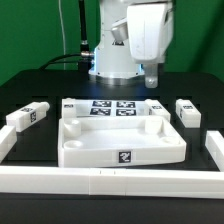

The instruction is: Assemble desk

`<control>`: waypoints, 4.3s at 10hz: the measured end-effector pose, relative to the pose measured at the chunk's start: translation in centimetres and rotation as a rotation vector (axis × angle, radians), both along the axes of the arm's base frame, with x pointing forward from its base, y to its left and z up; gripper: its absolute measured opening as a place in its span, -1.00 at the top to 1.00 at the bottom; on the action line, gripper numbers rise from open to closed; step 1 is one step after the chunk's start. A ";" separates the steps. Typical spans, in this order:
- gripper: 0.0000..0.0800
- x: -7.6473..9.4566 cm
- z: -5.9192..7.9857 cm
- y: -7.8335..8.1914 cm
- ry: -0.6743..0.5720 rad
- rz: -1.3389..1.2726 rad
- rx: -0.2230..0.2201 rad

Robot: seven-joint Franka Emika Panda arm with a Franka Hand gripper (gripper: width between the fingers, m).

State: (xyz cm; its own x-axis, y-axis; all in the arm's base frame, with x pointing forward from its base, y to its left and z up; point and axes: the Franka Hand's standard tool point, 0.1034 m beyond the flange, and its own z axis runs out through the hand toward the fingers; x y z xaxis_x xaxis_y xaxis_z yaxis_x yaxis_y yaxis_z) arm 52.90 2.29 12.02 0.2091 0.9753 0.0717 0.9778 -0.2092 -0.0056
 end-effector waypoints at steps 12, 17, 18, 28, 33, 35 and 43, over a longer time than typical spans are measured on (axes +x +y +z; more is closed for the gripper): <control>-0.62 -2.5 -3.7 -4.6 -0.104 0.361 -0.057; -0.62 -5.4 -6.4 -4.2 -0.098 0.352 -0.053; -0.62 -6.1 -7.6 -3.8 -0.104 0.345 -0.051; 0.68 -7.6 -11.3 -3.6 -0.065 0.292 -0.036; 0.85 -7.7 -11.3 -3.6 -0.065 0.279 -0.036; 0.85 -7.5 -11.3 -3.3 -0.054 0.232 -0.033; 0.85 -2.4 -11.2 1.7 -0.041 0.107 -0.019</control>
Offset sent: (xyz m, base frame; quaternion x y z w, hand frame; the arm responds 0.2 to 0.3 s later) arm 0.0000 0.0000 0.0000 0.0000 0.0000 0.0000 1.0000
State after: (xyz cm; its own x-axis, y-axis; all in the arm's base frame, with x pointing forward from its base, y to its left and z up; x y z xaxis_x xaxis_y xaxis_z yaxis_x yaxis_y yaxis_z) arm 50.49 3.96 0.78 0.1006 0.9932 0.0592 0.9940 -0.1029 0.0382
